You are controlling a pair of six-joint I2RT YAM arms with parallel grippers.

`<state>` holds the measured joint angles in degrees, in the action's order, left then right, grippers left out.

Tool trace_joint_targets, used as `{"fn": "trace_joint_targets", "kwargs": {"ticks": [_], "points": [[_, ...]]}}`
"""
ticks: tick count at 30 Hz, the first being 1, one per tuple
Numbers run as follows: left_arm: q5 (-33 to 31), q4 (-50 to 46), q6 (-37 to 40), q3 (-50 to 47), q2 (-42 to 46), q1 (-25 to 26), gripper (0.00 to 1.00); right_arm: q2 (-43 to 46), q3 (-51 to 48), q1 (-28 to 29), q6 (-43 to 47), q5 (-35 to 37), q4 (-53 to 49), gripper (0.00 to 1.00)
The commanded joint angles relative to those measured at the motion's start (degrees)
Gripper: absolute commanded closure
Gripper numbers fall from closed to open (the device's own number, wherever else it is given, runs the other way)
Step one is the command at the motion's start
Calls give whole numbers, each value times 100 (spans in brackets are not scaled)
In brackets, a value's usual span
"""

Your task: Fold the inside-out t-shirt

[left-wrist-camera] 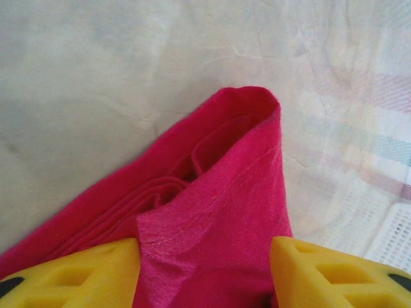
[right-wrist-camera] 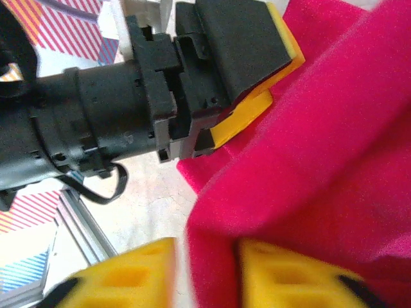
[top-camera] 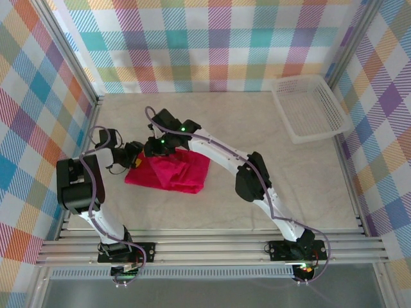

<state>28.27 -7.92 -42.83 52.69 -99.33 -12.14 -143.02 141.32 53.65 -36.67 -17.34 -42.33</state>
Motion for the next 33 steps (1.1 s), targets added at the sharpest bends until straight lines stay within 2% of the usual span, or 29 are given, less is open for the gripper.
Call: {"fn": "trace_joint_targets", "kwargs": {"ticks": [1,2,4,7,9,11,15,19,24,26,28,31,33], "points": [[-735,-1062,327,58,543,-136,41,-135,410,47,-285,-650,69,38],[-926,-1251,416,103,758,-136,40,-77,470,62,-268,-684,-6,28],[-1234,-1590,571,194,1125,-135,37,157,463,67,-138,-631,-211,19],[-1430,-1953,785,273,1667,-130,35,794,147,54,230,-53,-756,16],[-1323,-2112,921,269,1934,-67,34,1445,-630,20,361,530,-799,16],[-1160,-2228,1052,285,2037,148,34,2079,-1774,-74,266,890,-404,20],[-1067,-2491,1363,359,1959,913,34,2915,-3933,-407,-341,705,796,42],[-1379,-2673,1516,239,1921,1328,34,3044,-4847,-519,-508,671,1242,52],[-1077,-2148,1378,-104,1587,1507,37,2690,-5389,-548,-675,615,1690,59],[-1042,-2048,1372,-200,1410,1535,52,2507,-5552,-574,-797,506,1857,62],[-1390,-2138,1365,-247,1323,1522,77,2354,-5747,-584,-920,470,1950,65],[-1842,-2356,1336,-258,1368,1387,98,2328,-6103,-584,-1048,403,2050,67],[-1915,-2427,1278,-286,1510,1198,100,2413,-6370,-584,-1106,437,2062,67]]}}
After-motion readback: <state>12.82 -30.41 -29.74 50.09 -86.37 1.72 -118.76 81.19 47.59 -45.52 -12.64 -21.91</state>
